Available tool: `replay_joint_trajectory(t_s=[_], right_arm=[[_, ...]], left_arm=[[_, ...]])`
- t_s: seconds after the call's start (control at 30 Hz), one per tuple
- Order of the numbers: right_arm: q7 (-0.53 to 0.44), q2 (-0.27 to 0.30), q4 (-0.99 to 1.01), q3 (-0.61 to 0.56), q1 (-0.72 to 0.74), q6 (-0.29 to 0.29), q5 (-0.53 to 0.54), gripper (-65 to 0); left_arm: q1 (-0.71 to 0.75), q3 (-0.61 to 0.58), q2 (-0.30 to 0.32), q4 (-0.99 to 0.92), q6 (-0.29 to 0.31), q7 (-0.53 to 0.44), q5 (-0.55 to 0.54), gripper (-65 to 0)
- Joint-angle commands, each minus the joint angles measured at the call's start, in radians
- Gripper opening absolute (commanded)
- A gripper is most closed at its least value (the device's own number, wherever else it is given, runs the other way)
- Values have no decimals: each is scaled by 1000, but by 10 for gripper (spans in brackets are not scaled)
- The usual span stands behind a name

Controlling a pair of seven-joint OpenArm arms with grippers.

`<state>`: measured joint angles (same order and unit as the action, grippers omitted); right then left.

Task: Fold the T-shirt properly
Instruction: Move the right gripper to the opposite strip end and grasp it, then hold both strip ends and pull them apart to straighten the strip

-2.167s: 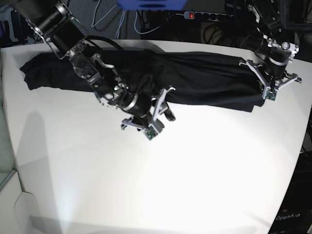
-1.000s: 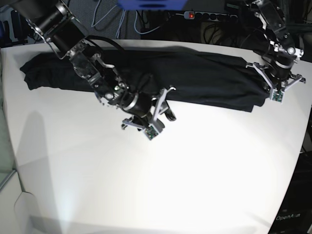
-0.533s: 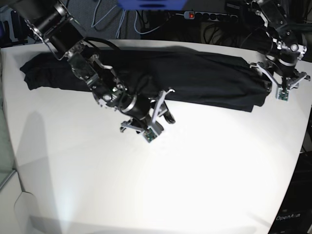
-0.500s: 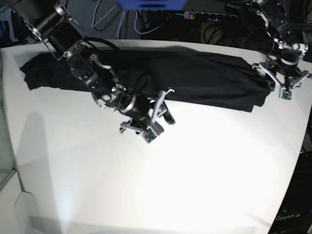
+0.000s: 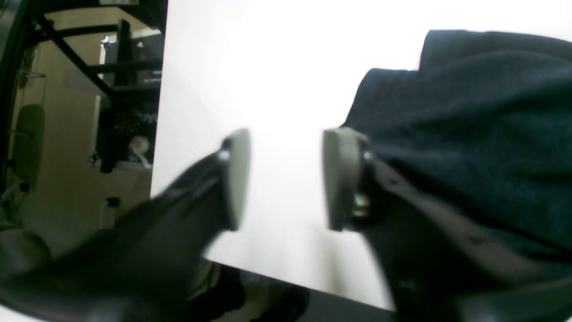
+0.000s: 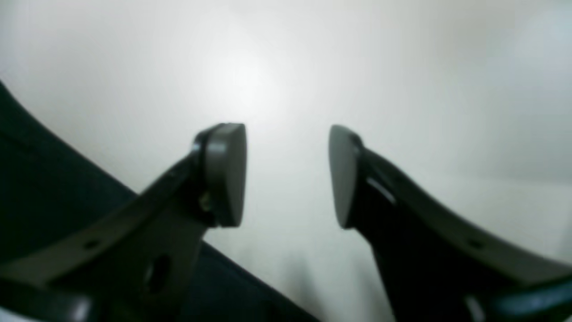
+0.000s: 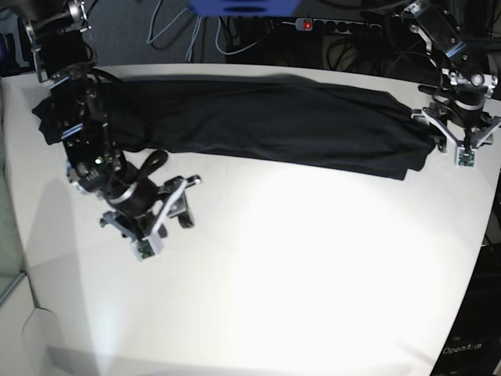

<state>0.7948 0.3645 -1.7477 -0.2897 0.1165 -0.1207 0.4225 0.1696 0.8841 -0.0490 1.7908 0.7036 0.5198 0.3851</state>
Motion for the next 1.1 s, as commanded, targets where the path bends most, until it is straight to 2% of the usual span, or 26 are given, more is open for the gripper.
replay_joint_trajectory(t_s=[0.0,0.07,0.13,0.23,0.33,0.43,0.57,0.63,0.77,0.93,1.07], right_arm=[[-8,24,-25,37,-8,-1,-1,-304],[-8,49,-42,89,-59,-7,-1,-303],[-18,63,-67,166,-127,-37,-1,-304],[-77,63,-80,321,-240,-69,-1,-344],[-147,54,-77,456,-338,-130,2,-443],[-174,0,-73,579,-404,-158,-3,-536],[-177,-55,-70,706,-464,-222,-3,-553],[-179,-77,-53,754,-479,-251,-3,-558],[-179,-103,21,824,-482,-262,-3,-559],[-209,-104,142,828,-479,-290,-3,-559],[-246,-109,236,823,-475,-288,-4,-559]], left_arm=[[-8,2,-2,19,-5,-23,-10,-252],[-8,2,-18,19,-5,-30,-10,-173],[-8,-1,-25,19,-5,-31,-10,-152],[-9,-1,-39,19,-5,-31,-10,-202],[-25,-1,-39,19,-5,-31,-11,-253],[-29,0,-35,8,-5,-30,-11,-276],[-29,-3,-32,-22,-5,-30,-11,-277],[-31,-3,-32,-38,-5,-31,-11,-277],[-38,-3,-35,-53,-5,-31,-11,-277],[-41,-23,-41,-56,-5,-25,-11,-279],[-34,-73,-45,-59,-5,-23,-7,-280]])
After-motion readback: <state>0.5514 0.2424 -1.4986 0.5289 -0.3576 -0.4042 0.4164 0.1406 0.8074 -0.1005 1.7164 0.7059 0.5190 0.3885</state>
